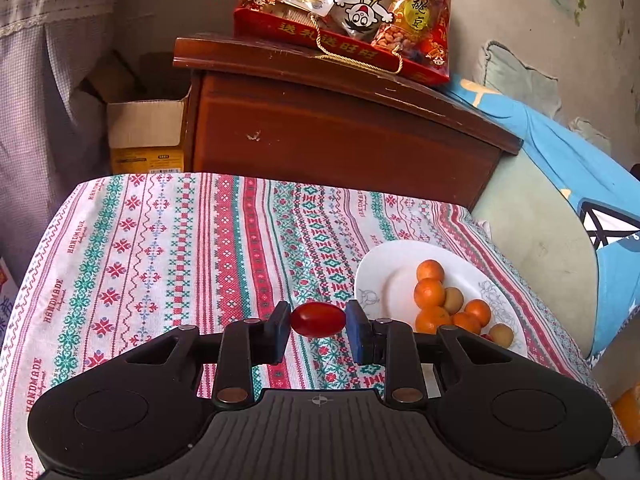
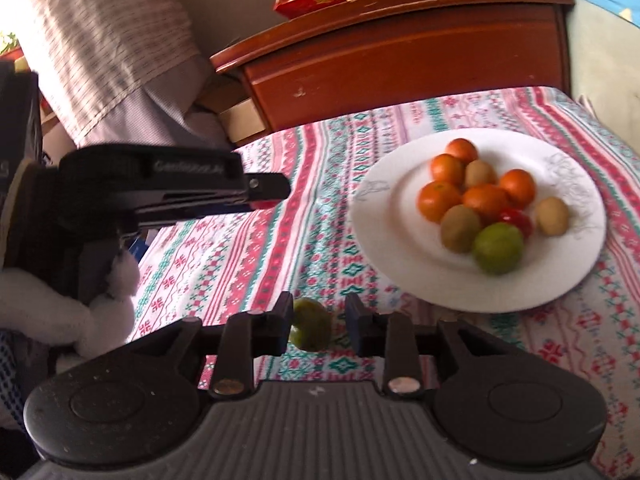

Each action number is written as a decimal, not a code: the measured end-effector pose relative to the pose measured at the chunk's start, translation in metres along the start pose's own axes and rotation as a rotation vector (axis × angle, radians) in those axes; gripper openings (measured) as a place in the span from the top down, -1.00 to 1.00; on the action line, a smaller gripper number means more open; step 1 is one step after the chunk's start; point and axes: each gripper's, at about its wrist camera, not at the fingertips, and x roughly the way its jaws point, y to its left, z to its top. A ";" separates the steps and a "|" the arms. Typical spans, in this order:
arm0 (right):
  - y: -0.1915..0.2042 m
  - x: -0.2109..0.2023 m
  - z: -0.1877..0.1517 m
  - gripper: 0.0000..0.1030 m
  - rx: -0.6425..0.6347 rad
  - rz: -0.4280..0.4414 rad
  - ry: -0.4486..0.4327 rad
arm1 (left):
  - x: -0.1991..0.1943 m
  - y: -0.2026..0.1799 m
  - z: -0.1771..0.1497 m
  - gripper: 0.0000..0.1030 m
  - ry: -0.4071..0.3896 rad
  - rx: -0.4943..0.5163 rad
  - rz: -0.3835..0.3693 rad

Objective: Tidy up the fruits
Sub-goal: 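Carry the lime and tomato over the plate and open both grippers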

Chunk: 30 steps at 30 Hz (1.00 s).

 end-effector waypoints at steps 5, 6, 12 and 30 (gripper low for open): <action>0.009 0.010 -0.001 0.42 -0.031 0.011 0.035 | -0.001 0.000 0.000 0.48 -0.005 0.003 0.004; 0.010 0.011 -0.003 0.44 -0.038 0.011 0.041 | -0.001 0.000 0.001 0.48 -0.005 0.001 0.005; 0.011 0.013 -0.006 0.47 -0.053 0.002 0.053 | -0.001 -0.001 0.001 0.48 -0.007 0.006 0.004; -0.085 -0.030 0.062 0.47 0.127 -0.244 -0.208 | 0.026 -0.030 0.005 0.48 -0.003 0.032 -0.084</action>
